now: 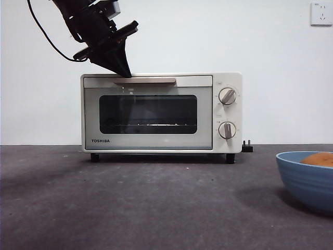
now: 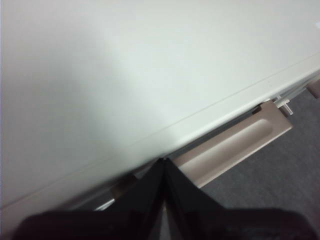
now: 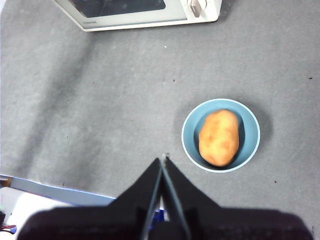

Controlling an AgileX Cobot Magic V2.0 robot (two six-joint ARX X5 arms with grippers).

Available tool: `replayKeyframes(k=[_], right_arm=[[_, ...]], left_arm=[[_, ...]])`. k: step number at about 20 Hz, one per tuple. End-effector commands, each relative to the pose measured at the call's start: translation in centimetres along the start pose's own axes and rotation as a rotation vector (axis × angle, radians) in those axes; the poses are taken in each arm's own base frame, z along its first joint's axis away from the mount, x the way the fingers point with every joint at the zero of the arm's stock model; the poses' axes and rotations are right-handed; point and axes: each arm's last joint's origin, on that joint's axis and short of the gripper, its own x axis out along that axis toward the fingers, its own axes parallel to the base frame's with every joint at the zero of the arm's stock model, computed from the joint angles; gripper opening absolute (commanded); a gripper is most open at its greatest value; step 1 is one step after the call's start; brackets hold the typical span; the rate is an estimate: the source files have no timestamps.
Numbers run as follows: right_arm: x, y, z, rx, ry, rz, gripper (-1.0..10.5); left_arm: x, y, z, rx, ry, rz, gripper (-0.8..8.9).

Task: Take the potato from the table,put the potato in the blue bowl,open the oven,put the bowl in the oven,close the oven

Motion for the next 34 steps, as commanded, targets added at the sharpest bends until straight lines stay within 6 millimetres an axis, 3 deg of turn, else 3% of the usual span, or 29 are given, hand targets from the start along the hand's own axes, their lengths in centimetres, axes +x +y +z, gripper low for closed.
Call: replayKeyframes(k=[1,8,16,21,25,34], right_arm=[[-0.1,0.0,0.0,0.024,-0.008,0.005,-0.1],[-1.3,-0.2,-0.3,0.066,-0.101,0.008,-0.1],[-3.9,-1.6,-3.1,0.086,-0.13,-0.018,-0.1],[-4.8,-2.1,-4.3,0.108,-0.139,-0.011,-0.1],[-4.9,-2.1,-4.4,0.108,-0.145,-0.008,-0.1],[-4.9,-2.2,-4.4,0.107,-0.152,-0.021,-0.1]], left_arm=[[1.8,0.3,-1.8,-0.019,0.134,-0.003,-0.06],[1.9,-1.1,-3.1,0.009,0.274,-0.024,-0.06],[2.3,-4.0,-3.8,0.059,0.365,-0.001,-0.06],[3.9,-5.4,-5.6,0.077,0.41,0.011,-0.06],[4.9,-6.5,-7.1,0.09,0.445,0.015,-0.06],[5.5,-7.4,-8.1,0.068,0.478,0.051,-0.06]])
